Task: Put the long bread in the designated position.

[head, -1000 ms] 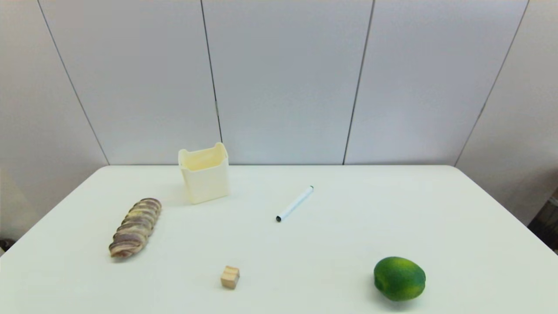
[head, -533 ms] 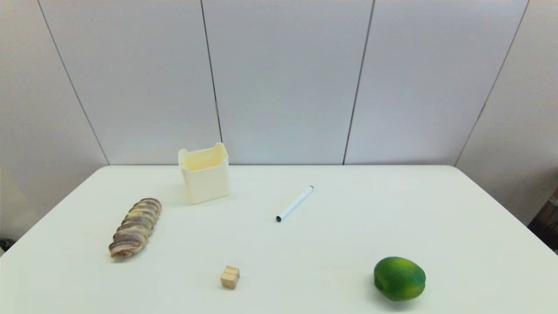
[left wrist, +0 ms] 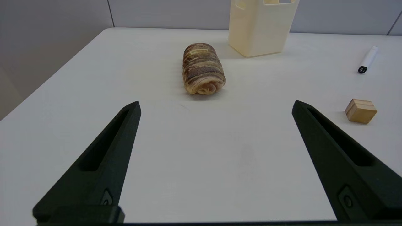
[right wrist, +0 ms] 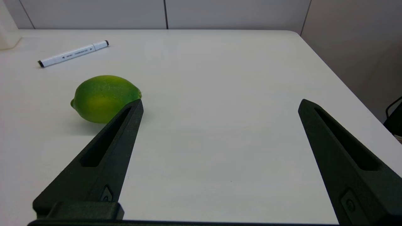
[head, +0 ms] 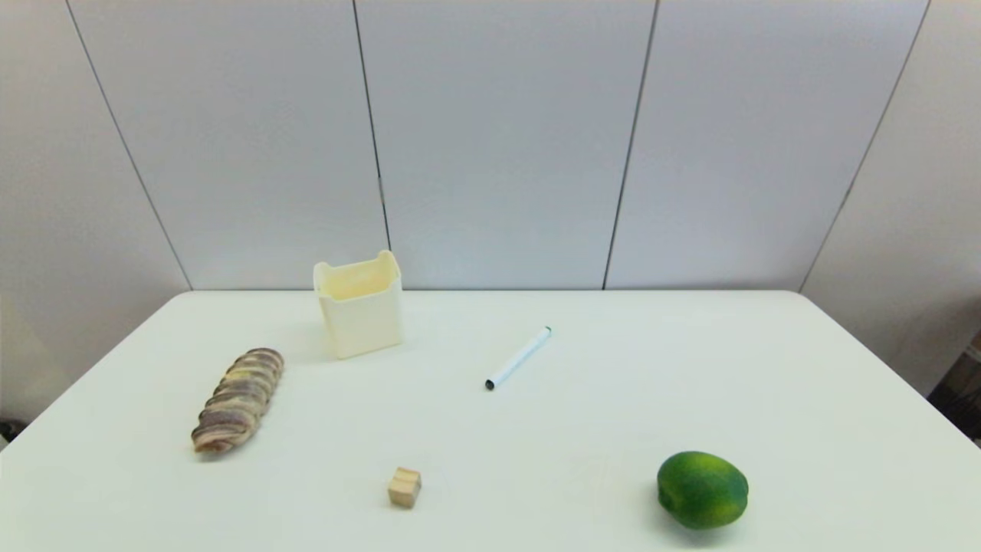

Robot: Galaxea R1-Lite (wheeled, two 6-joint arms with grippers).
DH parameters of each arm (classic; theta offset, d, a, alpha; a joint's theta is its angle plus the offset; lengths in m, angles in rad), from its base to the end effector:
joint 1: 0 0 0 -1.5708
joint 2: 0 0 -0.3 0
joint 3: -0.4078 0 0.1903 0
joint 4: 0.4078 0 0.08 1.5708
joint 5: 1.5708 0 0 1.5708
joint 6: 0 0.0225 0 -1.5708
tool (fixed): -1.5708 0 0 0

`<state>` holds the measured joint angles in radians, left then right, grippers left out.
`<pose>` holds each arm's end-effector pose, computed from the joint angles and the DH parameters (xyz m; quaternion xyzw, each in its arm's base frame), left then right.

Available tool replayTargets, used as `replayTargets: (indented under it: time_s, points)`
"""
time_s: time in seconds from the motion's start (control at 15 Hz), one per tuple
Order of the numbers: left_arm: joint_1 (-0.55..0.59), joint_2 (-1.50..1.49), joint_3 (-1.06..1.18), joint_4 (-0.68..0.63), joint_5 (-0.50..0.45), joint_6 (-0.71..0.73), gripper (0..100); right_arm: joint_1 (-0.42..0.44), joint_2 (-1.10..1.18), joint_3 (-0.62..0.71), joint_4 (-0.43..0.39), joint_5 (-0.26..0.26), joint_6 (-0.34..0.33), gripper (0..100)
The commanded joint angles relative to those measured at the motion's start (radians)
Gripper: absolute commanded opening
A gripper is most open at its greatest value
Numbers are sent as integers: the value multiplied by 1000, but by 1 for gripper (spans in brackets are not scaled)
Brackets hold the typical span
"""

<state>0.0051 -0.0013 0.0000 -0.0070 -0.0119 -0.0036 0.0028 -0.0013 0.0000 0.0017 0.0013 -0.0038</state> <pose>-0.0229 -0.0004 0.0762 -0.0018 -0.0041 -0.0034 1.0000 -0.0229 0.0000 0.0753 -0.0019 0.0002 0.0021 1.0000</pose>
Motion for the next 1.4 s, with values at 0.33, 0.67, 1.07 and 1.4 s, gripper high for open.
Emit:
replayTargets:
  time_s: [0.33, 0.67, 1.07, 1.4]
  points:
    - [-1, 1, 2, -1, 0, 1, 100, 0, 1, 0, 0, 0, -1, 100]
    - [-1, 17, -58, 7, -3, -3, 100, 0, 1, 0, 0, 0, -1, 100]
    - [-17, 619, -762, -2, -43, -1, 100, 0, 1, 0, 0, 0, -1, 100]
    - [-27, 1156, -1184, 2, -86, 34, 100, 0, 1, 0, 0, 0, -1, 100]
